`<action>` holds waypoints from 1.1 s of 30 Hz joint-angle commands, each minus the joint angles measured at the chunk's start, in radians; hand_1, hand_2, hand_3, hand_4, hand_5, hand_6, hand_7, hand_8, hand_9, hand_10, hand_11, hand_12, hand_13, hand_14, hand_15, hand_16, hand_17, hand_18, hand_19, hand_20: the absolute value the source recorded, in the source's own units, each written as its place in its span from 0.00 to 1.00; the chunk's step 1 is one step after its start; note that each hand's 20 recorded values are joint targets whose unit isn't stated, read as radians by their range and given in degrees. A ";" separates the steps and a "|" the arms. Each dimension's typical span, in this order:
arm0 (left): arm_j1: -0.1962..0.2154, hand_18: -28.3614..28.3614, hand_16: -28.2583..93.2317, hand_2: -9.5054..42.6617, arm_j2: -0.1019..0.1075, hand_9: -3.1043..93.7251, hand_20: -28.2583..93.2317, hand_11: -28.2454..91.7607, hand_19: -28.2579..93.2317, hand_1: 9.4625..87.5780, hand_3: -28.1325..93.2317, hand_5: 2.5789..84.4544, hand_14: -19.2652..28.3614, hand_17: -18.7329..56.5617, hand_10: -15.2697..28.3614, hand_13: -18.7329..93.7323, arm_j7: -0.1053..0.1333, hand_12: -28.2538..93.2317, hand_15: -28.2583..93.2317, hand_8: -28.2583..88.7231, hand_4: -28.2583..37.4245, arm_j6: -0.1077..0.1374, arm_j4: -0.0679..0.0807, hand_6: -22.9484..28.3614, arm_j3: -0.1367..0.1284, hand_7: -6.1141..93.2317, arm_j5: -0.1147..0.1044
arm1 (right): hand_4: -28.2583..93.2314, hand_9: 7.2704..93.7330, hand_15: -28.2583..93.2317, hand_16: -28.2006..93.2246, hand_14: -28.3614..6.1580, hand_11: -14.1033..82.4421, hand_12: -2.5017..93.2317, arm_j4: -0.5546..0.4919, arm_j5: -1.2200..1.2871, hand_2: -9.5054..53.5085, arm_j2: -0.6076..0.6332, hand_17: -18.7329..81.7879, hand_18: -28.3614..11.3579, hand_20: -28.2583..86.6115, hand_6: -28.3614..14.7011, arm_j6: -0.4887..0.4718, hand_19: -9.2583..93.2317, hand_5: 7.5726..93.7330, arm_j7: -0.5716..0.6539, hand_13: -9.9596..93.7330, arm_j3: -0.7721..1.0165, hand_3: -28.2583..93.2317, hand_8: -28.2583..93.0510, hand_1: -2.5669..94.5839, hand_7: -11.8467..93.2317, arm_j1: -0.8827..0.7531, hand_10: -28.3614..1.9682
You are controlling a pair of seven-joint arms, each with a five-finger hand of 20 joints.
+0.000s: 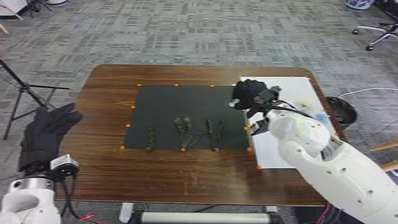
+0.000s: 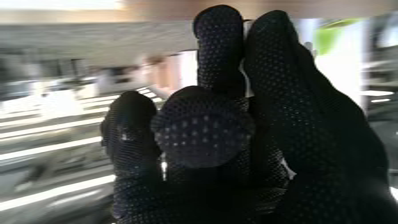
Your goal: Arrange flowers
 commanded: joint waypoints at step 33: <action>-0.009 0.71 0.25 0.90 -0.028 0.60 0.38 0.44 0.33 0.03 0.78 0.65 0.79 0.34 0.72 0.52 -0.015 0.36 0.41 0.18 0.00 0.026 0.015 0.52 -0.030 0.21 -0.063 | 0.09 0.96 0.70 0.51 0.78 0.21 0.39 0.252 -0.185 0.00 -0.577 0.74 0.27 0.73 0.69 -0.234 1.00 0.85 -0.281 0.98 -0.233 0.70 0.30 0.64 0.30 0.137 0.65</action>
